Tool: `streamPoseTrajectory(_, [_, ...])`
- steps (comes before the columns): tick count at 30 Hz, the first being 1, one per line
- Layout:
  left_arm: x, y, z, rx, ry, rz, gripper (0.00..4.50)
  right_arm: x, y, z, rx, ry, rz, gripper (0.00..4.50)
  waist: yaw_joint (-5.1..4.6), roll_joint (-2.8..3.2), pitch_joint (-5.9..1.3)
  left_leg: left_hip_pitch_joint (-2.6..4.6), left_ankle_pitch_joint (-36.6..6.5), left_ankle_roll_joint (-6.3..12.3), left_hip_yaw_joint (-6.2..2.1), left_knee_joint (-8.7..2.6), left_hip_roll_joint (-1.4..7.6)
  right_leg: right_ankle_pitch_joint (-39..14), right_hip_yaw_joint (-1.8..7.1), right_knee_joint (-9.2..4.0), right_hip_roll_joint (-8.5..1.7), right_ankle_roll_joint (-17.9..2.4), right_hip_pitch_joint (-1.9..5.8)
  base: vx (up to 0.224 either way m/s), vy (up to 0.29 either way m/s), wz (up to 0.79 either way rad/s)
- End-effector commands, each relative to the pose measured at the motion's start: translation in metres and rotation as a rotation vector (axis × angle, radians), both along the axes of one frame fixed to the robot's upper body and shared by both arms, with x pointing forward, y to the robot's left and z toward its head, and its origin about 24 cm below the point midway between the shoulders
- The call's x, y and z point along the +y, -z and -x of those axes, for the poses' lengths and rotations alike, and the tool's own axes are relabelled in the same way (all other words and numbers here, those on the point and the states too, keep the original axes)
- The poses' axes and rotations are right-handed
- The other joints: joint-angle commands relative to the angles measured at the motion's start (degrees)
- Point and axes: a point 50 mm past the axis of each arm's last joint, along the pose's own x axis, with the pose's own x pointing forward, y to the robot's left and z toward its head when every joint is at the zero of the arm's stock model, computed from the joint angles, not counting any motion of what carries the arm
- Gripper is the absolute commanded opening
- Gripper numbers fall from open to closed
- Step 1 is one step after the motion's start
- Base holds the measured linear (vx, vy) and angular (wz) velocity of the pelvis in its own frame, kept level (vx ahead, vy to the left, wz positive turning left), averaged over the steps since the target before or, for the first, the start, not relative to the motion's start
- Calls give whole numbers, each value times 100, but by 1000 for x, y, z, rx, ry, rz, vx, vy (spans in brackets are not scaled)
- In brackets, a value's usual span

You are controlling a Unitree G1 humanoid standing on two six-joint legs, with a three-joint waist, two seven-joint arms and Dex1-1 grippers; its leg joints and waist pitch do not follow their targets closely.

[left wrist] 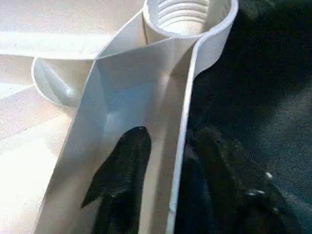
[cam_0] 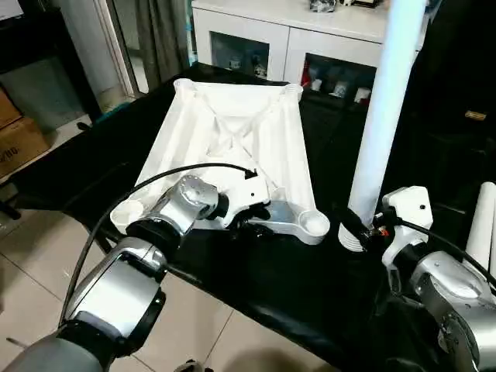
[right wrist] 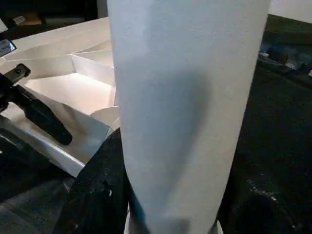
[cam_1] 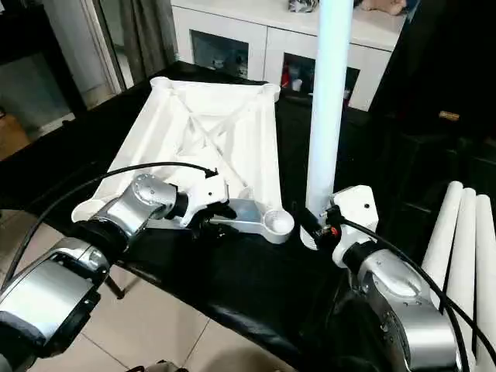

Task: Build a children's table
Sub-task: Insert table leg to table base

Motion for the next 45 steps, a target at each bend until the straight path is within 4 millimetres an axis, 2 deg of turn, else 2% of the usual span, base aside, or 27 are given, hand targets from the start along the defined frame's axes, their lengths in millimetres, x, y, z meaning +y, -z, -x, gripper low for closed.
streamPoseTrajectory(1, [-2, -4, -3, -30, 3, -13, 162, -4, -5, 2, -15, 17, 17, 192, -29, -12, -377, 102, -1114, 256, -158, -400, 356, -760, 334, -490, -557, -1272, 280, 0, 0, 0])
streamPoseTrajectory(4, [-1, -3, -3, -26, -2, -11, 150, -3, -5, 2, -14, 15, 17, 192, -28, -11, -380, 103, -1061, 301, -161, -399, 361, -713, 331, -484, -558, -1289, 280, 0, 0, 0])
streamPoseTrajectory(5, [-1, -3, -3, -39, -2, -22, 117, -3, -5, 2, -13, 14, 17, 192, -33, -9, -374, 101, -1085, 306, -159, -400, 362, -727, 330, -490, -553, -1293, 275, 0, 0, 0])
streamPoseTrajectory(8, [0, -2, -3, -36, 1, -20, 109, -2, -4, 1, -11, 10, 18, 192, -34, -19, -369, 102, -1115, 298, -159, -405, 356, -826, 331, -497, -560, -1274, 278, 0, 0, 0])
streamPoseTrajectory(9, [0, -2, -3, -31, 3, -14, 103, -1, -4, 1, -11, 9, 19, 192, -38, -40, -367, 100, -1123, 301, -154, -406, 357, -853, 331, -504, -561, -1269, 276, 0, 0, 0])
streamPoseTrajectory(13, [0, -2, -2, -13, -2, 9, 69, 1, -4, 1, -11, 1, 16, 192, -36, -41, -360, 100, -1119, 310, -155, -407, 359, -998, 332, -511, -570, -1236, 266, 0, 0, 0])
streamPoseTrajectory(14, [0, -3, -3, -9, -6, 26, 59, 1, -4, 1, -10, 0, 17, 192, -39, -68, -359, 101, -1126, 317, -153, -407, 357, -1024, 330, -517, -572, -1228, 266, 0, 0, 0])
streamPoseTrajectory(16, [-1, -3, -2, 1, -5, 29, 41, 2, -3, 0, -8, -10, 33, 192, -44, -58, -359, 95, -1105, 324, -157, -409, 358, -1046, 329, -511, -571, -1215, 266, 0, 0, 0])
streamPoseTrajectory(22, [-1, -3, 0, 28, 17, 49, 4, 5, -4, -2, -12, -15, 3, 192, -110, -69, -382, 58, -863, 445, -157, -394, 350, -538, 325, -459, -579, -1342, 299, 0, 0, 0])
streamPoseTrajectory(23, [-1, -2, 1, 39, 25, 53, 4, 5, -4, -2, -10, -16, -8, 192, -125, -83, -378, 57, -849, 485, -153, -388, 343, -530, 321, -465, -580, -1361, 300, 0, 0, 0])
streamPoseTrajectory(24, [-1, -2, 2, 59, 42, 62, 4, 6, -5, -2, -4, -27, -26, 192, -126, -48, -374, 61, -855, 493, -153, -387, 341, -560, 321, -469, -581, -1368, 293, 0, 0, 0])
streamPoseTrajectory(27, [-2, 1, 8, 118, 63, 109, 1, 11, -5, -2, 24, -103, -75, 192, -129, -48, -368, 80, -923, 504, -148, -391, 361, -714, 327, -489, -580, -1390, 283, 0, 0, 0])
streamPoseTrajectory(28, [-2, 5, 12, 139, 62, 135, 0, 15, -5, -1, 38, -149, -87, 191, -123, -23, -363, 77, -933, 504, -152, -396, 373, -694, 329, -483, -581, -1432, 286, 0, 0, 0])
streamPoseTrajectory(31, [0, 20, 25, 168, 52, 167, 0, 25, -7, -5, 66, -244, -134, 191, -134, -76, -373, 87, -923, 554, -144, -397, 390, -682, 322, -458, -586, -1489, 292, 0, 0, 0])
streamPoseTrajectory(32, [1, 23, 29, 173, 57, 168, 0, 26, -7, -7, 77, -257, -146, 191, -131, -106, -369, 63, -864, 589, -143, -391, 384, -801, 319, -442, -601, -1459, 303, 0, 0, 0])
streamPoseTrajectory(33, [2, 24, 30, 175, 61, 168, 0, 27, -6, -7, 82, -263, -151, 191, -142, -94, -338, 61, -895, 590, -127, -399, 374, -986, 319, -486, -590, -1403, 271, 0, 0, 0])
streamPoseTrajectory(34, [2, 25, 33, 176, 65, 168, 0, 28, -6, -9, 91, -276, -152, 191, -140, -129, -346, 79, -969, 550, -115, -387, 364, -1299, 321, -514, -584, -1289, 255, 0, 0, 0])
streamPoseTrajectory(36, [2, 26, 35, 170, 68, 170, 0, 31, -4, -11, 97, -293, -143, 191, -130, -99, -328, 86, -1041, 476, -111, -395, 357, -1681, 325, -554, -576, -1139, 227, 0, 0, 0])
streamPoseTrajectory(37, [2, 25, 35, 168, 63, 178, 0, 31, -4, -13, 98, -293, -138, 191, -129, -176, -324, 92, -1122, 423, -115, -403, 355, -1985, 320, -566, -588, -1026, 220, 0, 0, 0])
streamPoseTrajectory(38, [2, 24, 35, 158, 49, 189, 0, 32, -3, -16, 98, -290, -139, 191, -121, -157, -327, 92, -1113, 368, -129, -408, 357, -2163, 317, -568, -600, -944, 211, 0, 0, 0])
streamPoseTrajectory(39, [2, 24, 35, 157, 47, 190, 0, 33, -3, -16, 98, -289, -139, 191, -132, -148, -327, 86, -1107, 354, -128, -412, 351, -2193, 315, -576, -587, -911, 204, 0, 0, 0])
streamPoseTrajectory(41, [2, 22, 34, 143, 38, 195, 0, 35, 0, -19, 105, -297, -137, 191, -142, -198, -327, 76, -1115, 344, -126, -426, 354, -2182, 318, -583, -582, -813, 196, 0, 0, 0])
streamPoseTrajectory(42, [2, 21, 35, 130, 39, 199, 0, 35, 1, -21, 104, -292, -131, 191, -140, -205, -329, 71, -1088, 350, -130, -428, 353, -2150, 316, -571, -587, -814, 198, 0, 0, 0])
streamPoseTrajectory(43, [3, 19, 35, 113, 36, 206, 0, 35, 3, -23, 103, -289, -125, 191, -147, -203, -334, 66, -1066, 348, -130, -429, 355, -2104, 314, -563, -593, -820, 190, 0, 0, 0])
streamPoseTrajectory(44, [3, 16, 36, 93, 20, 227, 0, 34, 3, -25, 101, -281, -132, 191, -148, -173, -348, 62, -1016, 330, -140, -431, 374, -1951, 318, -535, -608, -862, 199, 0, 0, 0])
streamPoseTrajectory(45, [3, 16, 36, 89, 15, 232, 0, 34, 3, -25, 100, -280, -136, 191, -164, -177, -347, 47, -973, 351, -135, -430, 370, -1859, 315, -532, -599, -886, 202, 0, 0, 0])
